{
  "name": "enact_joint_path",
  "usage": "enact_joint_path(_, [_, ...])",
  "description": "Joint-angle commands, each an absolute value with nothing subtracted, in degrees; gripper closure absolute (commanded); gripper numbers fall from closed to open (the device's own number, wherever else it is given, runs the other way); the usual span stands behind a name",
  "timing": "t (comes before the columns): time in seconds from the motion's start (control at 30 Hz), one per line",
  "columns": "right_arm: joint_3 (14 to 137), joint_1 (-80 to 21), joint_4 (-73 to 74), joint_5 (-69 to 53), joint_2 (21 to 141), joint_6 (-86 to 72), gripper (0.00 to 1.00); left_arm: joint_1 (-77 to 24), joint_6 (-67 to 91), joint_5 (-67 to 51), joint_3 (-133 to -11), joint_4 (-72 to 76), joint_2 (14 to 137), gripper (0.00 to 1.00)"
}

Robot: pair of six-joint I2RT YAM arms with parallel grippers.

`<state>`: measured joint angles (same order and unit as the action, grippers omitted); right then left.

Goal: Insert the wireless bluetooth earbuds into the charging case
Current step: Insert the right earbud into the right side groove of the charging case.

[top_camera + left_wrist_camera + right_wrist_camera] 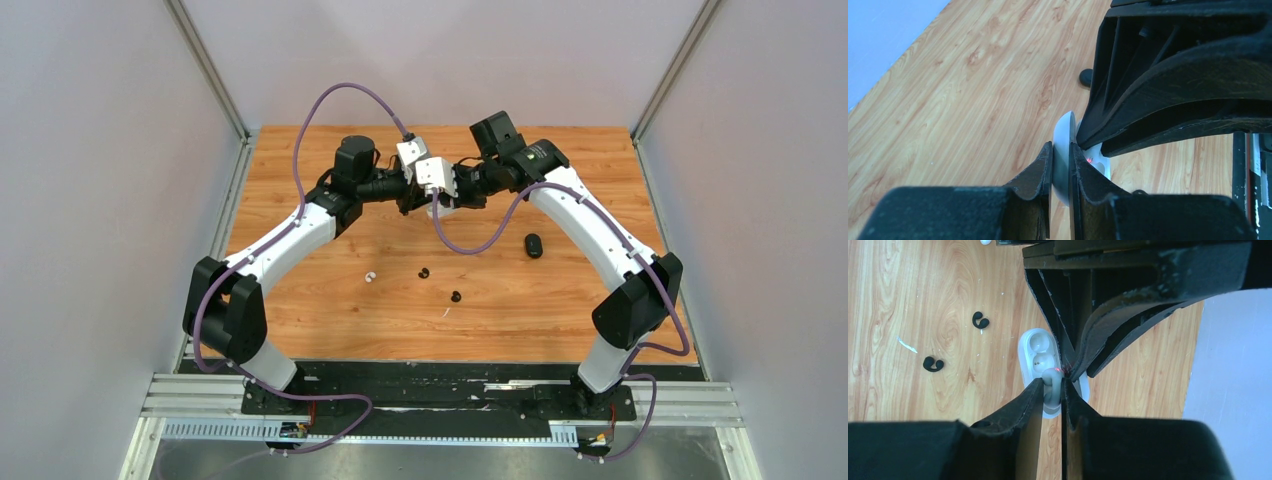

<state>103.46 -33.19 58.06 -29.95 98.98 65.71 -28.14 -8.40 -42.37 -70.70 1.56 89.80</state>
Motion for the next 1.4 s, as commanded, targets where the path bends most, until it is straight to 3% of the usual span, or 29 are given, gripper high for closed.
enact_joint_path(0.0, [103.6, -33.7, 58.8, -30.1, 98.8, 63.1, 0.82, -28.9, -9.2, -44.8, -74.1, 7.6, 88.4, 1.0])
enact_joint_path(0.53, [106.2, -31.4, 57.8, -31.7, 100.7, 56.2, 0.78, -28.9, -10.0, -45.3, -74.6, 6.1, 88.7, 1.0])
enact_joint_path(0.87, [106.2, -29.9, 56.3, -31.4, 101.2, 53.6, 0.98, -28.9, -11.4, -45.3, -75.3, 4.5, 89.0, 1.0])
enact_joint_path(1.37, [98.9, -26.9, 47.9, -31.7, 94.4, 51.9, 1.0, -28.9, -15.8, -45.3, -75.1, 0.7, 88.9, 1.0])
